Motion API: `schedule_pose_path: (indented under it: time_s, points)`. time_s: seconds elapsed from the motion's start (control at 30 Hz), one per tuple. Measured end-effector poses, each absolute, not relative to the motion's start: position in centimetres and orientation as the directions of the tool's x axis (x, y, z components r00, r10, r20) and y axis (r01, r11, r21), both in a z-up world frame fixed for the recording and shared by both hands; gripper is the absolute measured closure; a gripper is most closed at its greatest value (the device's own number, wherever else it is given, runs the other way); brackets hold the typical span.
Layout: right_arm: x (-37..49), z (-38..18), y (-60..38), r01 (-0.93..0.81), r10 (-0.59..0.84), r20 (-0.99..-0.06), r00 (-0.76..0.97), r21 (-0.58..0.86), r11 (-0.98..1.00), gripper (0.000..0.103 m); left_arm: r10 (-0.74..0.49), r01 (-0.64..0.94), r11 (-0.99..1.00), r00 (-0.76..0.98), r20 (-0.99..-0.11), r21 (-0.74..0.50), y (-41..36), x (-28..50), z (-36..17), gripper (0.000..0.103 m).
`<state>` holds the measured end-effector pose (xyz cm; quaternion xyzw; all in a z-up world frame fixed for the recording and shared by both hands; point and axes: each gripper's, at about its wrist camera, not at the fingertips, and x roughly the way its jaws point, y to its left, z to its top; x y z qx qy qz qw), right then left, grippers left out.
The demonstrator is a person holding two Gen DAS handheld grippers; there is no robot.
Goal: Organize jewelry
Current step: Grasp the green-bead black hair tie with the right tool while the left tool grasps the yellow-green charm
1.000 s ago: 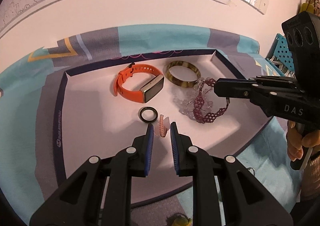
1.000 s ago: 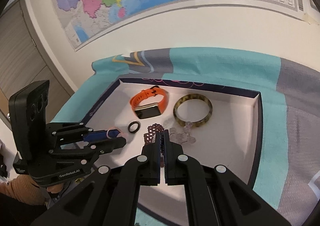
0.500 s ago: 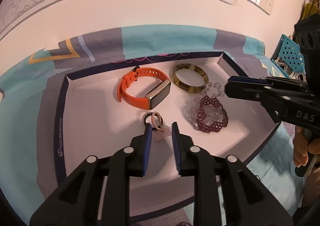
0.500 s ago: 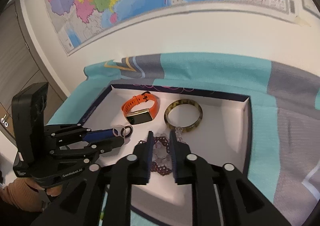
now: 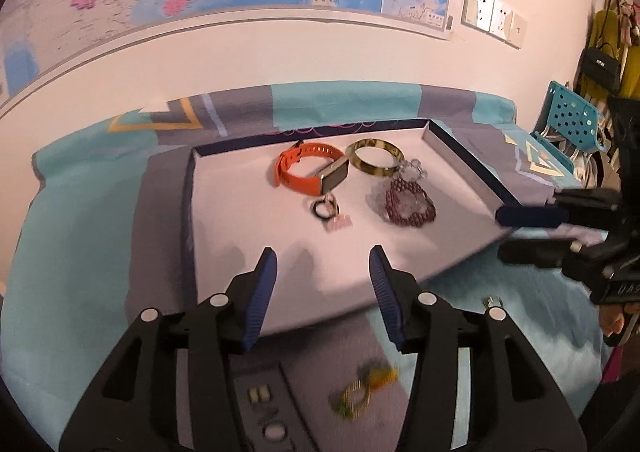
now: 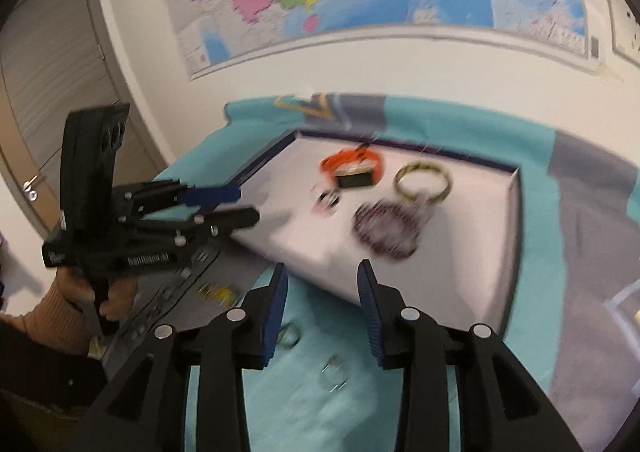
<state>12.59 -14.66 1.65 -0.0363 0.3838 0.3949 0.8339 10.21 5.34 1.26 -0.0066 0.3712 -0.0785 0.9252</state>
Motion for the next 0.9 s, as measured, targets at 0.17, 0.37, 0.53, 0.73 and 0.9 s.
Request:
schedule_pose_path:
  time_s: [0.17,0.37,0.53,0.73,0.9]
  points:
    - [10.4,-0.3,-13.7,-0.701,0.603,-0.713,0.358,0.222,0.678,0.067,-0.155,0.174,0.984,0.709,-0.688,-0.042,5.2,7.2,0.6,0.054]
    - [9.2,-1.8,-12.9,-0.694,0.589,-0.731,0.344,0.225,0.684,0.065,-0.161,0.202,0.979,0.69,-0.706,-0.025,5.0,5.0,-0.5,0.054]
    - [9.0,-2.0,-12.1,-0.695,0.577,-0.738,0.349,0.209,0.687,0.062,-0.178,0.237,0.972,0.686,-0.706,-0.015,4.4,4.0,-0.8,0.054]
    - [9.2,-2.4,-11.3,-0.687,0.559,-0.75,0.354,0.197,0.7,0.062,-0.189,0.278,0.96,0.675,-0.714,0.009,3.2,3.9,-1.1,0.052]
    - [9.2,-2.6,-10.9,-0.689,0.547,-0.756,0.359,0.18,0.702,0.063,-0.193,0.301,0.953,0.669,-0.718,0.024,2.5,4.3,-1.2,0.052]
